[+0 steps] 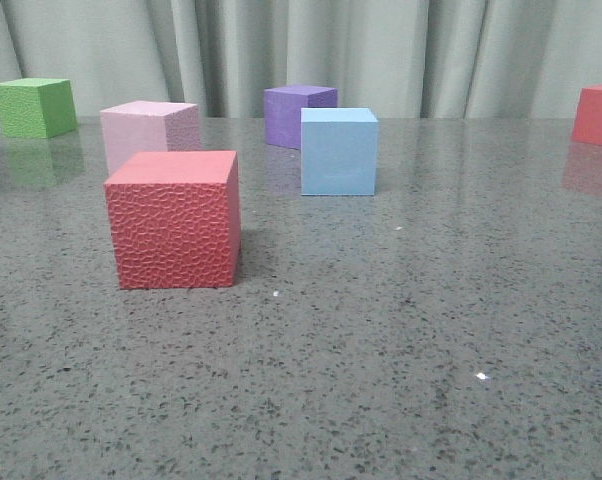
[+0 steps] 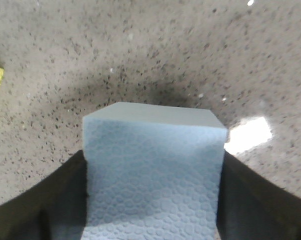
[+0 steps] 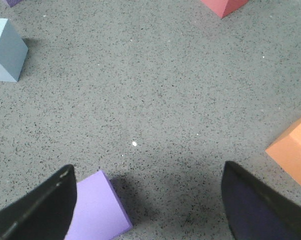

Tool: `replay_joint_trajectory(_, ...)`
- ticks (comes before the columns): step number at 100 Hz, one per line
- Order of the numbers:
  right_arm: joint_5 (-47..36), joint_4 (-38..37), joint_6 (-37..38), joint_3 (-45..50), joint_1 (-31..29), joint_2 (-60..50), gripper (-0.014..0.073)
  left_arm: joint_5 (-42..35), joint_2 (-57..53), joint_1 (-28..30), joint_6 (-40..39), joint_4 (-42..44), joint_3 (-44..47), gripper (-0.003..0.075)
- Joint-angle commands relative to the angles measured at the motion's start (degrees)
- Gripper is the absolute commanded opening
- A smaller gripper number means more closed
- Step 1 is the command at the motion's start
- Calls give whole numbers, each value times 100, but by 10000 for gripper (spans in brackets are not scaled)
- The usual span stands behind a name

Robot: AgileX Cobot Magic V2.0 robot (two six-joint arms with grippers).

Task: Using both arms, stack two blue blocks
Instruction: 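Lift the light-blue cube and carry it over the placed blue cube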

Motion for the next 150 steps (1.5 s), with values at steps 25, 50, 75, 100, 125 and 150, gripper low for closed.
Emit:
replay_joint_trajectory(25,-340,-28,-53,-131,-2,-32,592,282,-286,-66,-8,-1038,-1022,337)
replay_joint_trajectory(50,-364,-28,-53,-131,-2,-32,592,282,-286,-612,-8,-1038,-1384,337)
replay_joint_trajectory(75,-375,-28,-53,-131,-2,-32,592,-208,-274,-1488,-8,-1038,-1629,337)
replay_joint_trajectory(100,-375,-28,-53,-131,-2,-32,592,-1028,-252,-2201,-8,-1038,-1681,337)
replay_joint_trajectory(125,-382,17,-53,-131,-2,-27,592,-1333,-248,-2668,182,-1038,-1681,337)
replay_joint_trajectory(150,-399,28,-53,-131,-2,-27,592,-1657,-225,-2998,596,-1038,-1681,337)
